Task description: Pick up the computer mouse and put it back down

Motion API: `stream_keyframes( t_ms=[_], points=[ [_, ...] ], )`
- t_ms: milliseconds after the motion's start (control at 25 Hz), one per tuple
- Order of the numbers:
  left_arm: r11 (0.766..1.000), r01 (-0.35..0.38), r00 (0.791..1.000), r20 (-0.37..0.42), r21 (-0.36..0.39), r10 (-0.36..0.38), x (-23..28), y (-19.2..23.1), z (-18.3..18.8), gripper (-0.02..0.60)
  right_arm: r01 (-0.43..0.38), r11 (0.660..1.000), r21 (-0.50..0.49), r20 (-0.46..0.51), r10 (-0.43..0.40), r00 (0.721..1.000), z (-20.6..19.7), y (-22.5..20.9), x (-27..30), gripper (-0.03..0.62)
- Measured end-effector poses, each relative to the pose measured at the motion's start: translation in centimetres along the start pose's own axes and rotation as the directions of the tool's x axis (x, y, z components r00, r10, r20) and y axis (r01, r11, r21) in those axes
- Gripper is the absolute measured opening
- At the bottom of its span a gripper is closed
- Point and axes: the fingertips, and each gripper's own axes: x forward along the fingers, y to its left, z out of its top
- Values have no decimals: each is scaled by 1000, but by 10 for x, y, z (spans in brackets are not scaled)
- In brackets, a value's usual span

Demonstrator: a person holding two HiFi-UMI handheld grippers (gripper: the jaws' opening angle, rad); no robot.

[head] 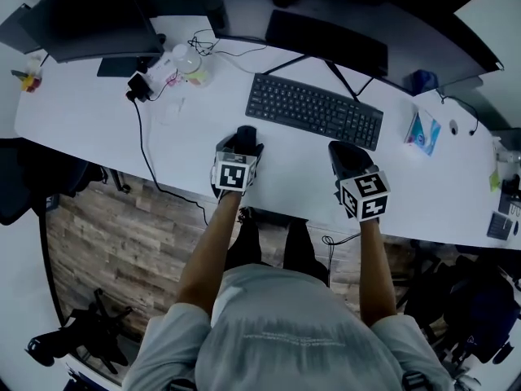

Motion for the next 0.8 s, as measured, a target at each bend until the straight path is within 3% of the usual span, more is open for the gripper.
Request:
stream_keyframes(
  t_ms=[200, 400, 800],
  points=[
    [1000, 15, 999, 52, 14, -16, -18, 12, 16, 325, 50, 999, -9, 47, -49, 998, 23, -14, -15, 2],
    [999, -9, 987, 159, 52, 1, -54, 21, 61, 322, 109, 992, -58, 104, -103, 989, 59, -27, -37, 2],
    [981, -72, 909, 416, 180, -10, -149, 20, 189, 322, 266, 955, -129, 266, -225, 937, 137, -49, -96, 2]
  ],
)
